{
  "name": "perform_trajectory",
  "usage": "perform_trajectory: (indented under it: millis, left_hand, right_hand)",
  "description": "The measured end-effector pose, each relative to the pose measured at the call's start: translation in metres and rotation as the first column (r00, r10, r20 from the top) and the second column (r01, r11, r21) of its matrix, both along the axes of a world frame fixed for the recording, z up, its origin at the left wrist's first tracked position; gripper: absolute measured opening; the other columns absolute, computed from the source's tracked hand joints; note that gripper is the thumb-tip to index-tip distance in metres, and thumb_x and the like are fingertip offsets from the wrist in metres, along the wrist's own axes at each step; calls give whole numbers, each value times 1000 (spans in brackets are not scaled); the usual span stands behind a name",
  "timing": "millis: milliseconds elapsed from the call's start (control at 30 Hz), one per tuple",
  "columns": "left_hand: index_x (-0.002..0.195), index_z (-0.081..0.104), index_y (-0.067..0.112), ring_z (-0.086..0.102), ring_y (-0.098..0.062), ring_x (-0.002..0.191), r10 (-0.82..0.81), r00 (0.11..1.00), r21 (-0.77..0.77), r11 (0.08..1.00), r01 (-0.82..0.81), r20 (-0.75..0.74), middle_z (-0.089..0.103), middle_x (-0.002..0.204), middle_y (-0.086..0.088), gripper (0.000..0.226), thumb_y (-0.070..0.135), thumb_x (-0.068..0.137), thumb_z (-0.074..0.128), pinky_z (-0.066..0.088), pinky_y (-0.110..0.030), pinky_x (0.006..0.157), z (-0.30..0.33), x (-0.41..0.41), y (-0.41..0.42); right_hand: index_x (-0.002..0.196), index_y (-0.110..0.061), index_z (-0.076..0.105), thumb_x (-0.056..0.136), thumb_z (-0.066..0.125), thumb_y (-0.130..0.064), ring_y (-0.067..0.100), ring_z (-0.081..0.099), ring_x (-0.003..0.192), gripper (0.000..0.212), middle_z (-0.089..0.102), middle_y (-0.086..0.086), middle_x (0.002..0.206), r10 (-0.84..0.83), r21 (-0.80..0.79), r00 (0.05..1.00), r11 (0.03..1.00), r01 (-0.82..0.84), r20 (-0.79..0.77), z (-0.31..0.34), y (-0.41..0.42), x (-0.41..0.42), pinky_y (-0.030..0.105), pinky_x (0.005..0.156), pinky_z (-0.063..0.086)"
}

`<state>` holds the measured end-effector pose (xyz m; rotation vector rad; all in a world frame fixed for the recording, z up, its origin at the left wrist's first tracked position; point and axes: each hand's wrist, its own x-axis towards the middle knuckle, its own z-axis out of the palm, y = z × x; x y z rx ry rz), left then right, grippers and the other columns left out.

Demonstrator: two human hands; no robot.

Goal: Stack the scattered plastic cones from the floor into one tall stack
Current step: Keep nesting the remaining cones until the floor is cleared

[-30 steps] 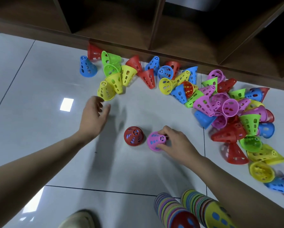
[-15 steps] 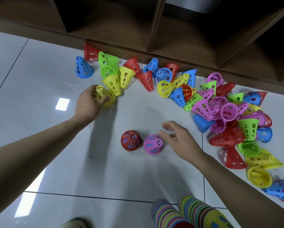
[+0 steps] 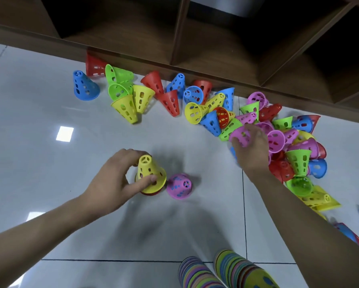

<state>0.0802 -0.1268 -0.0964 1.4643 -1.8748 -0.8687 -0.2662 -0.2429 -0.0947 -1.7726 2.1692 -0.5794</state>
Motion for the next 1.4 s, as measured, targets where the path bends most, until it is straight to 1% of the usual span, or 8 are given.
perform_trajectory:
  millis: [167,333,467,733,833,1000,1200,1400]
  left_hand:
    - [121,62,29,54,-11,94,-105,991,17,994,104,87,57,97,12,49,65,88,58,45,-27,83,-15,0,0]
    - [129,57,38,56,-8,94,-131,975,37,991,126,179,55,106,16,47,63,90,53,50,-26,78,-33,1,6]
    - [131,56,35,59,-10,95,-111,975,45,994,105,193,57,110,15,48,60,91,52,53,-29,77,-42,1,6]
    - [132,56,33,60,-14,99,-27,978,27,999,21,208,60,113,12,54,65,89,48,52,-31,80,-44,-1,-20]
    - [133,54,34,61,-17,103,-8,981,47,999,-1,194,60,116,11,55,63,87,49,54,-37,83,-46,-1,-32]
    - [134,53,32,58,-20,105,-7,981,50,999,-2,193,59,114,9,56,62,88,51,53,-39,85,-52,-2,-40]
    - [135,52,30,56,-20,104,-6,983,41,999,-2,183,58,113,8,54,59,90,54,52,-41,86,-56,-3,-40]
    - [134,53,30,52,-18,101,-12,988,38,999,7,153,57,112,8,54,60,90,56,50,-38,87,-59,-3,-41]
  right_hand:
    - [144,-9,43,88,73,-31,37,47,128,67,51,17,138,-22,149,993,988,39,-114,-14,-3,-19,53,102,46]
    - [145,-13,46,88,70,-17,37,50,127,61,54,19,136,-25,159,993,986,43,-116,-20,-5,-20,53,103,47]
    - [140,-21,52,90,67,-13,29,64,110,53,66,8,124,-64,143,998,987,66,-17,-17,-5,-20,44,93,55]
    - [124,-12,62,93,68,-23,14,61,92,33,66,1,108,-57,10,969,998,56,239,7,9,-10,27,84,54]
    - [119,-11,63,91,71,-20,0,59,82,30,65,0,101,9,-11,937,1000,-5,349,28,22,6,6,70,45]
    - [102,-29,65,84,78,-14,0,54,64,27,64,-19,82,179,-11,863,980,-197,473,62,53,41,11,63,44]
    - [107,-20,69,78,81,-12,0,54,78,32,65,-12,93,473,5,845,872,-490,248,62,84,59,11,71,41]
    - [111,-24,66,83,75,-22,-1,56,94,30,61,-13,102,567,219,779,752,-622,267,32,95,63,15,83,43]
